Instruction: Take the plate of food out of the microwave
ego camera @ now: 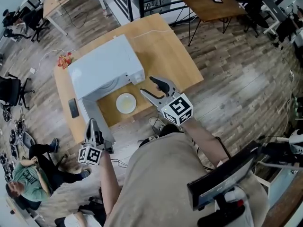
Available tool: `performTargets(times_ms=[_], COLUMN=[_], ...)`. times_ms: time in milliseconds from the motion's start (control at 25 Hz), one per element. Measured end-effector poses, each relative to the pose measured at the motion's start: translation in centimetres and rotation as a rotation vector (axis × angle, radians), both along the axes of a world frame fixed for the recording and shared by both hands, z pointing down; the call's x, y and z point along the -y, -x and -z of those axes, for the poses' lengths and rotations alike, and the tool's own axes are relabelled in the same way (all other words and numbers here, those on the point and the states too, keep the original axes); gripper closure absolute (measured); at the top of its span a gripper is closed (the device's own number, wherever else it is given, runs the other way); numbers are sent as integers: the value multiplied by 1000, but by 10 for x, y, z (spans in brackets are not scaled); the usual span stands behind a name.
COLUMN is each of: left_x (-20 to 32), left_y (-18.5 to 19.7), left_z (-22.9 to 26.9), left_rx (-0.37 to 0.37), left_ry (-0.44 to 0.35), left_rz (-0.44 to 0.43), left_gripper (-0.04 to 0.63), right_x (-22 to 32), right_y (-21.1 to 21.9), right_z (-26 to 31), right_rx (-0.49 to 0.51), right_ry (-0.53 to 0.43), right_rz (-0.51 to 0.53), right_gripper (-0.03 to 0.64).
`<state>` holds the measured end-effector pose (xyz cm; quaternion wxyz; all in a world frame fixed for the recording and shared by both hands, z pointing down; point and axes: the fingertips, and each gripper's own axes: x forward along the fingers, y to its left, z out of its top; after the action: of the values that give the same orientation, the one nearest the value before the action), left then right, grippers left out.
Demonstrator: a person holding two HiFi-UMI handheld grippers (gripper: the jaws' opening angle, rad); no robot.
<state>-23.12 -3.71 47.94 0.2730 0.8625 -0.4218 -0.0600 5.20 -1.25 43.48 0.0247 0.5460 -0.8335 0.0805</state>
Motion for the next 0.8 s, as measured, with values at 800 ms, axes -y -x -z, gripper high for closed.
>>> performTargets(times_ms=[800], left_x=[-13], left_y=[-5], left_z=[-12], left_rx=[-15], left_ry=[44], left_rz=[-9], left_gripper=[592], right_x=[-14], right_y=[-10], right_z=[-22], right_rx=[97], right_ry=[81], right_rz=[-31], right_gripper=[394])
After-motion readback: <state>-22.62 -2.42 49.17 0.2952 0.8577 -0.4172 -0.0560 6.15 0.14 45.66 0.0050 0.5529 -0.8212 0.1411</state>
